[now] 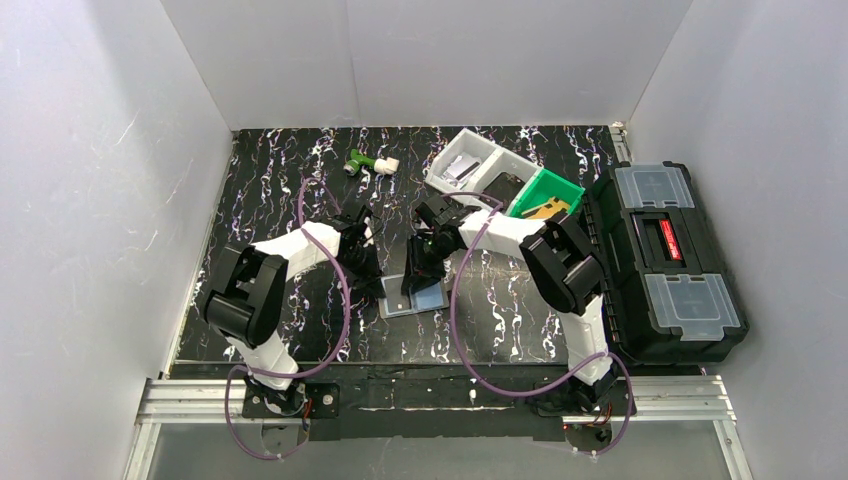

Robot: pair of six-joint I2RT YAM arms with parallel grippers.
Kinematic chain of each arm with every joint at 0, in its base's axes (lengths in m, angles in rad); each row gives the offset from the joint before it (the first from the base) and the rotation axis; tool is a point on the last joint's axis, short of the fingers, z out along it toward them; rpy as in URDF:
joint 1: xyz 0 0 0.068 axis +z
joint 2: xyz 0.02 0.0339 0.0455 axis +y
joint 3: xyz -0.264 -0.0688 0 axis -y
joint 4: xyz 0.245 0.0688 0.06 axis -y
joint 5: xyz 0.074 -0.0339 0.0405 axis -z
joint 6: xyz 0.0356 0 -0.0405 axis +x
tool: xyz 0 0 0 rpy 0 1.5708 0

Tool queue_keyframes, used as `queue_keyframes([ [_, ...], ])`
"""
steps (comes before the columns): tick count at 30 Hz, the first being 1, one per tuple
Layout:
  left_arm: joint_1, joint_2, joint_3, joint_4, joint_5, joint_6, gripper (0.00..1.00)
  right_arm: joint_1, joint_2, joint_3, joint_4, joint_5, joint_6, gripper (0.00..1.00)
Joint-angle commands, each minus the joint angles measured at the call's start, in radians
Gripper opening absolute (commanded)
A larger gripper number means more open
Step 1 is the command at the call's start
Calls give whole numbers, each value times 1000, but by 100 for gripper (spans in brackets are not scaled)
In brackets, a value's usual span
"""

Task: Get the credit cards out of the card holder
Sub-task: Remove the credit card from the card holder.

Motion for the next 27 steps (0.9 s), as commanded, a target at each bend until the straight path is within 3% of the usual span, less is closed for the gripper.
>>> queue_keyframes([
  [1,-18,29,3,-7,-7,-11,5,-7,17,-11,39,-28,6,37],
  [13,-59,91,31,-11,-33,-81,4,-26,23,-91,176,-146,31,38],
  [20,-69,98,46,15,-5,-112,18,-26,13,-111,219,-176,35,38],
  [27,-69,127,64,-8,-39,-119,14,-36,-1,-138,230,-175,39,38],
])
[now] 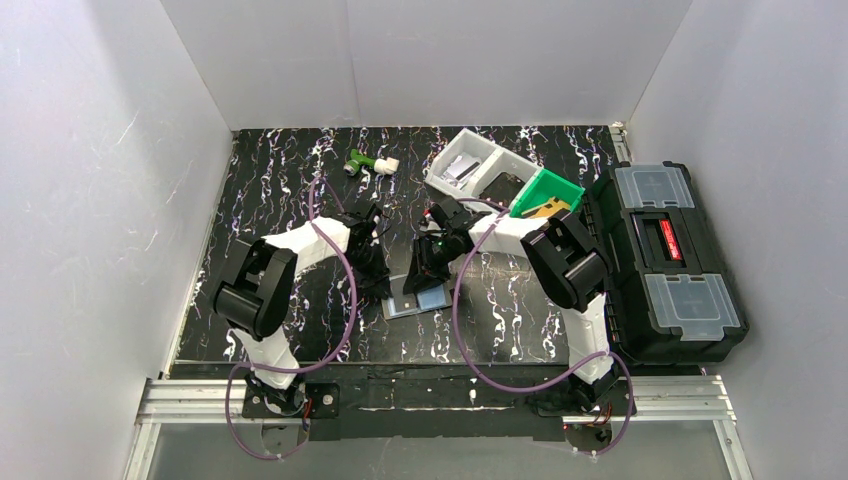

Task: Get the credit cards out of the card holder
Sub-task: Remove the credit card from the card holder.

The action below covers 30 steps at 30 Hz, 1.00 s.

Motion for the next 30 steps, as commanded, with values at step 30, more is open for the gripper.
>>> queue_keyframes([
  [30,-20,187,-4,10,-57,-63,29,-82,-58,-254,458,-209,185,32],
])
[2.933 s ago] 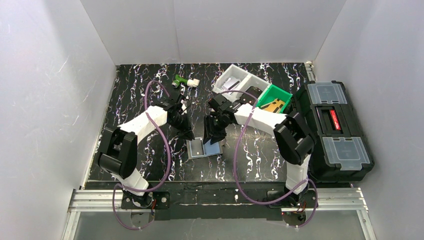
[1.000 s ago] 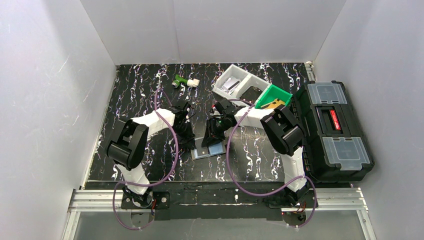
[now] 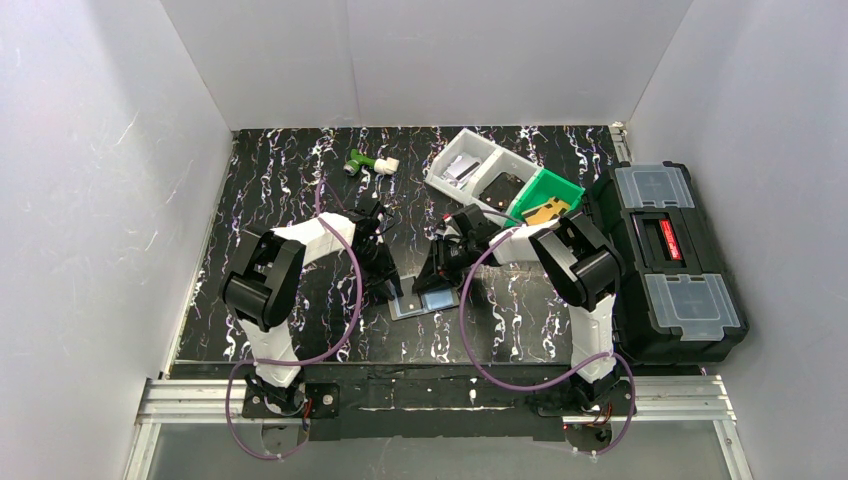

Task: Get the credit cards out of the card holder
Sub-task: Remove the credit card from the card holder.

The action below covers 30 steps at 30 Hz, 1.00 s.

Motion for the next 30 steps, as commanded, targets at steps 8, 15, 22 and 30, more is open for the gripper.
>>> queue_keyframes([
  [8,-20,110,-54,33,-124,9,29,7,-5,-19,115,-49,46,20],
  [15,-20,104,-52,32,-119,16,29,7,-12,-13,83,-29,9,9],
  [22,0,57,-71,21,-141,23,29,7,-54,-12,-37,80,-78,1],
  [30,29,41,-106,21,-149,40,19,7,-100,-19,-109,201,-116,1],
])
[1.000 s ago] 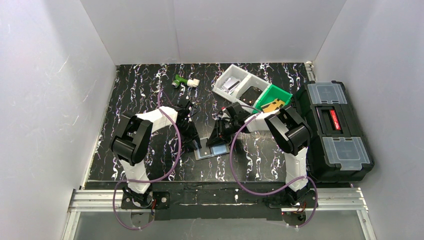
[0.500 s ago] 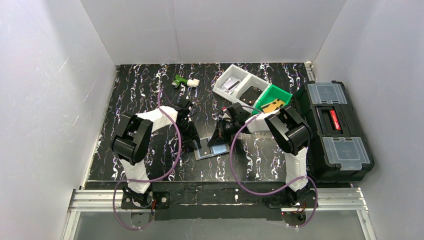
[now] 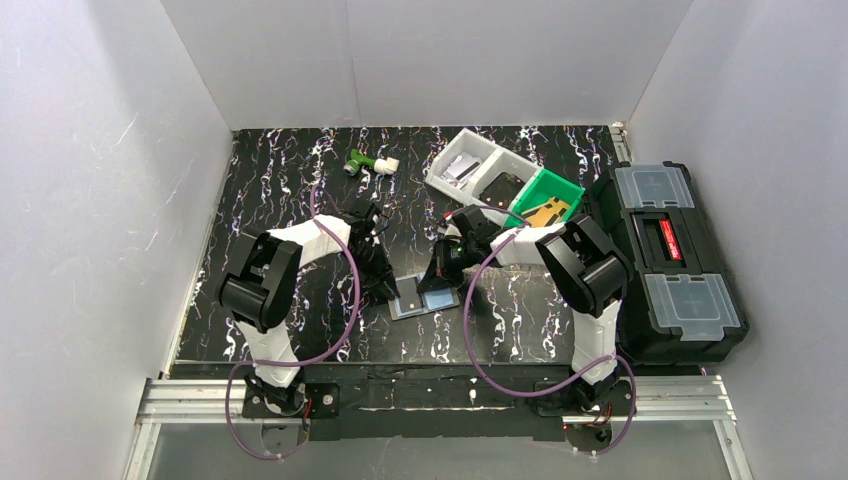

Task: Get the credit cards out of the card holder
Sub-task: Remove the credit card from the card holder.

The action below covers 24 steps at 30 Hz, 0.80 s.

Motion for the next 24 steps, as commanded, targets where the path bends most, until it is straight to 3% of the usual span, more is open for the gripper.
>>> queue_keyframes([
  [1,7,64,-72,-3,-166,41,17,0,-46,6,-60,93,-39,1],
  [10,11,85,-74,2,-170,44,5,-2,-77,-1,-125,164,-68,1],
  [24,13,101,-77,-2,-185,47,2,-29,-99,-37,-117,167,-79,1],
])
